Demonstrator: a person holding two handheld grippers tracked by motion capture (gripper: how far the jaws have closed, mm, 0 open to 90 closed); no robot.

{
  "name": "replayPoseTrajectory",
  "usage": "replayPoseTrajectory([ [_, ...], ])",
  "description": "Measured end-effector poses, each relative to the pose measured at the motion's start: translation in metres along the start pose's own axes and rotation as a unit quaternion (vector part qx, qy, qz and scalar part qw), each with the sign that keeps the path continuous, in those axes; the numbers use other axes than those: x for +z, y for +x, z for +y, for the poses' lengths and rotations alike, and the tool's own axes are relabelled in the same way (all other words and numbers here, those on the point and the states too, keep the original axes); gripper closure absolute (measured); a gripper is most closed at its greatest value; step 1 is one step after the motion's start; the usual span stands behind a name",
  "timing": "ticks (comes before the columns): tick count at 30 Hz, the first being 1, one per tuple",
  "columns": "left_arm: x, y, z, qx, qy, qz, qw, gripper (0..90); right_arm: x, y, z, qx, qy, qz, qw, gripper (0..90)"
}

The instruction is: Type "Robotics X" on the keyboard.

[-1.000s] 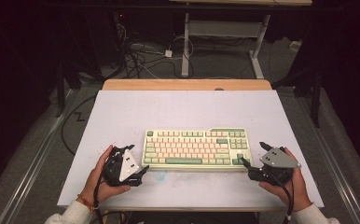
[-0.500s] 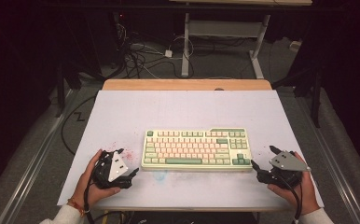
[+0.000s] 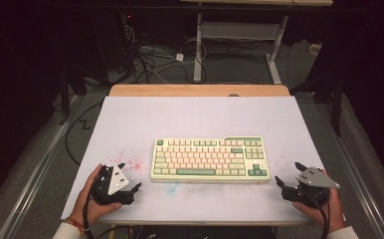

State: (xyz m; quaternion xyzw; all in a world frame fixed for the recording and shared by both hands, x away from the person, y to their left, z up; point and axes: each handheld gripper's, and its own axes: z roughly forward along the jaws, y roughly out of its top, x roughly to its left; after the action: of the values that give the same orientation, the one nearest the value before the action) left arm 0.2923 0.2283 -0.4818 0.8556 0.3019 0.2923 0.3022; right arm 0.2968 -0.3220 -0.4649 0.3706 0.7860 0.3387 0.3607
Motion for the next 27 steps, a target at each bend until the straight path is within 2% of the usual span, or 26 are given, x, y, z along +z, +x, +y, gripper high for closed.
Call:
replayPoseTrajectory([
  [2, 0.0002, -0.0004, 0.0004, -0.004, -0.002, 0.0, 1.0, 16.5, 0.0005, 0.0019, 0.0008, -0.008, 0.0, -0.001, 1.0, 21.0],
  [6, 0.0008, -0.0033, -0.0008, 0.001, 0.0, -0.005, 1.0, 16.5, -0.0017, 0.0039, 0.0039, -0.011, -0.008, 0.0, 0.9999, 21.0],
  [9, 0.0006, -0.004, -0.0024, -0.003, -0.001, -0.007, 1.0, 16.5, -0.0045, 0.0064, 0.0059, -0.013, -0.011, 0.001, 0.9998, 19.9],
  [16, -0.0007, -0.0018, -0.0015, -0.013, -0.01, -0.008, 0.9998, 16.5, -0.0053, 0.0081, 0.0087, -0.012, -0.016, 0.004, 0.9998, 18.8],
  [22, 0.0017, -0.0038, 0.0001, -0.003, -0.007, -0.011, 0.9999, 16.5, -0.0055, 0.0072, 0.0086, -0.009, -0.016, 0.004, 0.9998, 18.7],
  [27, 0.0014, -0.0018, 0.0, -0.012, -0.01, -0.009, 0.9998, 16.5, -0.006, 0.008, 0.0091, -0.006, -0.018, 0.004, 0.9998, 18.6],
])
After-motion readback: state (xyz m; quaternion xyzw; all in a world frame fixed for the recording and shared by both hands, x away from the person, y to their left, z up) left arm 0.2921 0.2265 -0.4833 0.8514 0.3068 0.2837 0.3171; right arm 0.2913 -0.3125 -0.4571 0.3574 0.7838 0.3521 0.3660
